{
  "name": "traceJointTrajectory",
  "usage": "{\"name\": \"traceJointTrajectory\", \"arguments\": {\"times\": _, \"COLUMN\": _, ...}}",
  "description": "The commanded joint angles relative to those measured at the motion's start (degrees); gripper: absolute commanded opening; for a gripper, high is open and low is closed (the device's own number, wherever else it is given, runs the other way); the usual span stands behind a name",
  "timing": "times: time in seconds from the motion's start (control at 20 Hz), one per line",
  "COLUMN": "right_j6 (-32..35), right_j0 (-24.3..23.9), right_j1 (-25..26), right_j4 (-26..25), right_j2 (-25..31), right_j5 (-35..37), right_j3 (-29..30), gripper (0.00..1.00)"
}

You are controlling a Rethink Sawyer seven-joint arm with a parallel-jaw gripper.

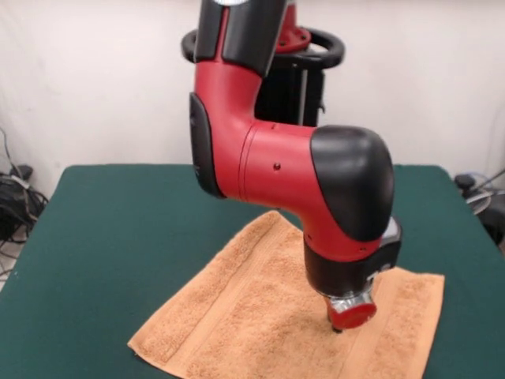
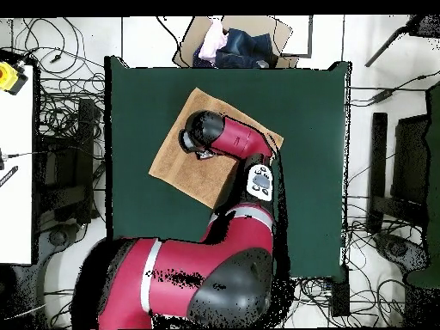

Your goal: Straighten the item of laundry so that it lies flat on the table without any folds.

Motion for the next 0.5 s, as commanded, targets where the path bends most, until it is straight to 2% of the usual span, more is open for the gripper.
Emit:
{"name": "traceJointTrajectory", "arguments": {"times": 0.05, "right_j6": 12.07, "right_j0": 2.59, "right_j1": 6.62, "right_j4": 1.25, "right_j2": 0.77, "right_j5": -3.55, "right_j3": -0.5, "gripper": 0.0}}
{"name": "traceJointTrajectory", "arguments": {"times": 0.5, "right_j6": 15.33, "right_j0": 3.66, "right_j1": 8.33, "right_j4": 4.51, "right_j2": 1.34, "right_j5": 2.6, "right_j3": -4.33, "gripper": 0.0}}
